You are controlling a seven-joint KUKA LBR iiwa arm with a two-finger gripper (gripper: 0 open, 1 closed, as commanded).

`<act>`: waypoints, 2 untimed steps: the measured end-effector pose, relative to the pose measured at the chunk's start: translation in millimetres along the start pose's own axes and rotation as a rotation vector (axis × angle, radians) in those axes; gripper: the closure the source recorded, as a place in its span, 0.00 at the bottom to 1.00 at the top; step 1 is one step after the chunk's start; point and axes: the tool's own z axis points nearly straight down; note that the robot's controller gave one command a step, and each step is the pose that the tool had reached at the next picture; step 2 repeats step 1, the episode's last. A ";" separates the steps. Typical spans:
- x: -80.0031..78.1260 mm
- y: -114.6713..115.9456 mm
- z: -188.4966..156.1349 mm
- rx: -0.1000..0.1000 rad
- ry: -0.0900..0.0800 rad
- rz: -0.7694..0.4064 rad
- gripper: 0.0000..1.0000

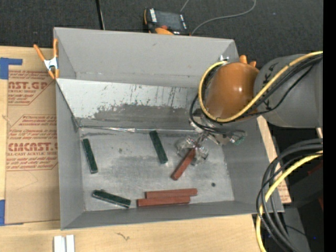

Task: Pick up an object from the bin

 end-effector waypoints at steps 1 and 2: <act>14.4 17.7 -136.1 0.006 -0.002 -0.222 1.00; 14.4 17.7 -136.1 0.006 -0.002 -0.222 1.00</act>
Offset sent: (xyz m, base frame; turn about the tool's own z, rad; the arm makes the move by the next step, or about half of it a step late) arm -0.0246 -0.0003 0.1326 -0.2233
